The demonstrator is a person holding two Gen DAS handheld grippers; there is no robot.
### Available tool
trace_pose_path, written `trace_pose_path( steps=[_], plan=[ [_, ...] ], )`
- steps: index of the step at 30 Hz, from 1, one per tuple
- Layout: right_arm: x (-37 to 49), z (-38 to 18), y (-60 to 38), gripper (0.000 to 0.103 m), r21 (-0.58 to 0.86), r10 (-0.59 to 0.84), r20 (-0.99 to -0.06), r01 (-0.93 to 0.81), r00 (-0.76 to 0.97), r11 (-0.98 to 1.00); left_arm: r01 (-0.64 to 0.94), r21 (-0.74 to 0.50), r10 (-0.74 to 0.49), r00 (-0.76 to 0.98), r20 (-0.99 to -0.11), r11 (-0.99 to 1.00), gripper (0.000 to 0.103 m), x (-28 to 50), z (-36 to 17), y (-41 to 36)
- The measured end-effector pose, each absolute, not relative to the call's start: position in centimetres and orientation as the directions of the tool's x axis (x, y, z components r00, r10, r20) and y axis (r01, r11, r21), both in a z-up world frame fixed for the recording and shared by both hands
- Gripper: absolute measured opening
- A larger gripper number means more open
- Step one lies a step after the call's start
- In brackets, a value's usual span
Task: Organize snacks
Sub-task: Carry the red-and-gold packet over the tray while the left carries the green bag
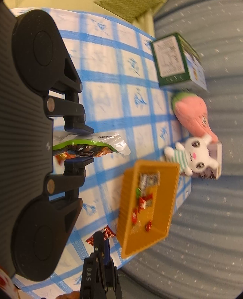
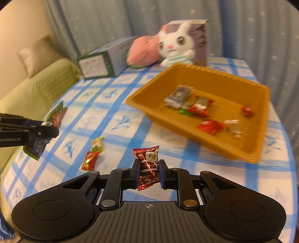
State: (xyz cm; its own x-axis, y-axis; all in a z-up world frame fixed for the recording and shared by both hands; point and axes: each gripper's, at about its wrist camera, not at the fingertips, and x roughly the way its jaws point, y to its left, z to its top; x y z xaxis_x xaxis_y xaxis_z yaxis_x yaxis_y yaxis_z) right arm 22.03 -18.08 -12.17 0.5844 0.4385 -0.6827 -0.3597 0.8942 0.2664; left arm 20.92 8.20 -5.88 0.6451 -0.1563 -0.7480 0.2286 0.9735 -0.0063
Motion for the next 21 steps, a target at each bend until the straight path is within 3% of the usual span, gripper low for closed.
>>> trace_pose_path(
  steps=[21],
  plan=[
    [25.8,-7.8,-27.2,0.021,0.334,0.324,-0.607,-0.137,0.726,0.933,0.462,-0.005,-0.344,0.653,-0.675,0.887,0.023,30.6,-2.4,-3.9]
  ],
)
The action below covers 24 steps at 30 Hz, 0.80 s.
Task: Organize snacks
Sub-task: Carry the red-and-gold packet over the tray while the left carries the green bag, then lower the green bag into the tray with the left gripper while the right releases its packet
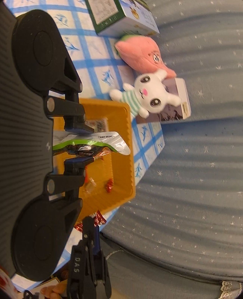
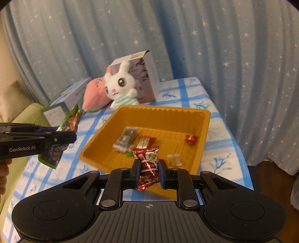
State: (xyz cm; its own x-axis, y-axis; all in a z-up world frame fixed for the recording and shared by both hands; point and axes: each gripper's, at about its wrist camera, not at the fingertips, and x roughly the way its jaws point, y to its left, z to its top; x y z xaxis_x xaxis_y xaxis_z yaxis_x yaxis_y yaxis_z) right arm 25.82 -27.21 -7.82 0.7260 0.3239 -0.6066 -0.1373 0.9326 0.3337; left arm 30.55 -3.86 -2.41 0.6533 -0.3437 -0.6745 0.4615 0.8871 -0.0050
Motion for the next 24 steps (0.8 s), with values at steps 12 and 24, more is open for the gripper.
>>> trace_pose_path(
  steps=[12,24],
  plan=[
    [30.7,-8.5,-28.6,0.021,0.354,0.296,-0.613,-0.081,0.733,0.932,0.471,0.004,-0.330,0.625,-0.707,0.882,0.023,35.7,-3.9,-6.5],
    [35.3,-11.2,-28.1,0.021,0.395,0.303,-0.650,-0.031,0.697,0.918,0.459,0.003,-0.303,0.592,-0.747,0.889,0.023,38.8,-6.4,-7.0]
  ],
)
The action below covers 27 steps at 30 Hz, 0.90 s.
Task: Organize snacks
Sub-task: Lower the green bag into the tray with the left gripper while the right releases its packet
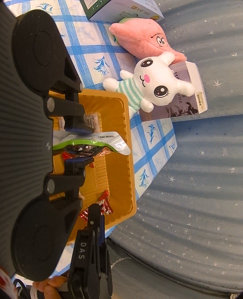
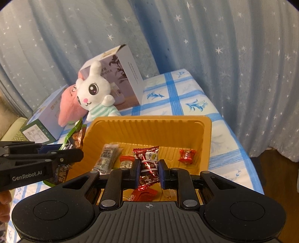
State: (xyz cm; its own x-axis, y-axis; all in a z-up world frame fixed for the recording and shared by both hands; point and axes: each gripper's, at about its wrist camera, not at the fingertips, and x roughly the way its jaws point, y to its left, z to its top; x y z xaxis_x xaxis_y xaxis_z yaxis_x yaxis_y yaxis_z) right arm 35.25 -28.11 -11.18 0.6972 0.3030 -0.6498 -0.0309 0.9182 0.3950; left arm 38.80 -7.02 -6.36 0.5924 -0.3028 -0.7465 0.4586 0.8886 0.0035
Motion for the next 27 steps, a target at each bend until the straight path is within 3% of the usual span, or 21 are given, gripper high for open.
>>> trace_pose_path(
  steps=[15,27],
  plan=[
    [37.5,-12.8,-28.2,0.022,0.443,0.320,-0.625,-0.015,0.712,0.896,0.450,-0.006,-0.292,0.569,-0.769,0.893,0.023,40.3,-7.6,-6.7],
    [37.4,-12.9,-29.0,0.031,0.429,0.321,-0.648,-0.017,0.691,0.903,0.444,-0.007,-0.281,0.554,-0.784,0.896,0.023,40.6,-8.5,-6.3]
  ],
)
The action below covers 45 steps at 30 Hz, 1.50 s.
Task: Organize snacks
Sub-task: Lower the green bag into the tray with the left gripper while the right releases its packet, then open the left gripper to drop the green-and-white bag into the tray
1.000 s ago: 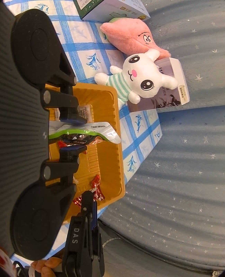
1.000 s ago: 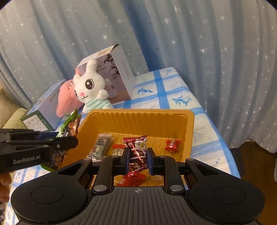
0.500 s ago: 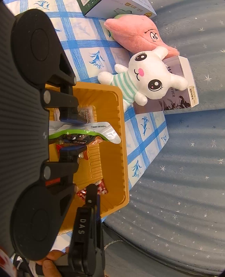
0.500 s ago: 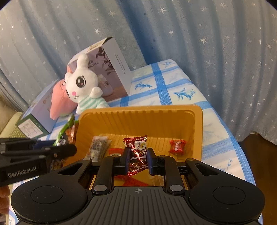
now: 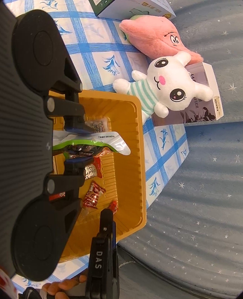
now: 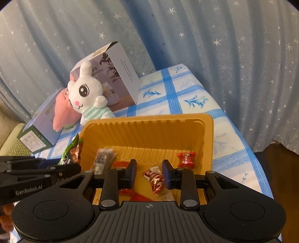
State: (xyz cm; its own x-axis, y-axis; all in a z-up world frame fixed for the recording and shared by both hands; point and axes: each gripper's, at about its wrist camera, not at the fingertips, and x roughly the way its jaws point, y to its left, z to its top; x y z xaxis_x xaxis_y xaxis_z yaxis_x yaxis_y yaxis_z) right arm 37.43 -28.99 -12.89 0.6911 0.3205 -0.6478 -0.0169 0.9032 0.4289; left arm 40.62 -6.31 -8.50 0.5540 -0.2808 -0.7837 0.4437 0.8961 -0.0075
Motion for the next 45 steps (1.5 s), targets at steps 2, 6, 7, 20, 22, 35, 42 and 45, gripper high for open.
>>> trace_pose_path(
  steps=[2,6,7,20,22,35,42,45],
  plan=[
    [37.3,-13.0,-29.0,0.031,0.417,0.318,-0.655,-0.024,0.685,0.909,0.448,-0.006,-0.282,0.551,-0.786,0.894,0.023,40.7,-8.6,-6.4],
    [37.2,-13.2,-29.1,0.031,0.405,0.315,-0.668,-0.026,0.675,0.914,0.455,-0.005,-0.283,0.545,-0.789,0.891,0.023,41.0,-8.9,-6.8],
    [37.2,-13.3,-29.1,0.031,0.405,0.315,-0.668,-0.026,0.674,0.914,0.455,-0.005,-0.283,0.545,-0.789,0.890,0.023,41.1,-9.0,-6.9],
    [37.3,-13.0,-29.3,0.031,0.382,0.299,-0.671,-0.028,0.679,0.924,0.466,0.005,-0.283,0.545,-0.789,0.885,0.023,43.1,-9.4,-8.5],
    [37.2,-12.8,-29.2,0.032,0.371,0.293,-0.672,-0.033,0.680,0.928,0.457,0.001,-0.281,0.548,-0.788,0.889,0.023,43.4,-9.4,-8.4],
    [35.7,-12.0,-27.6,0.066,0.286,0.276,-0.690,-0.098,0.669,0.953,0.435,-0.014,-0.275,0.543,-0.794,0.900,0.023,41.4,-8.5,-6.5],
    [34.0,-11.5,-26.5,0.070,0.251,0.275,-0.696,-0.133,0.663,0.959,0.428,-0.052,-0.299,0.534,-0.791,0.902,0.023,38.8,-7.8,-5.5],
    [33.3,-11.1,-26.4,0.070,0.256,0.280,-0.696,-0.135,0.661,0.957,0.417,-0.066,-0.304,0.535,-0.788,0.907,0.024,37.8,-7.4,-5.1]
  ],
)
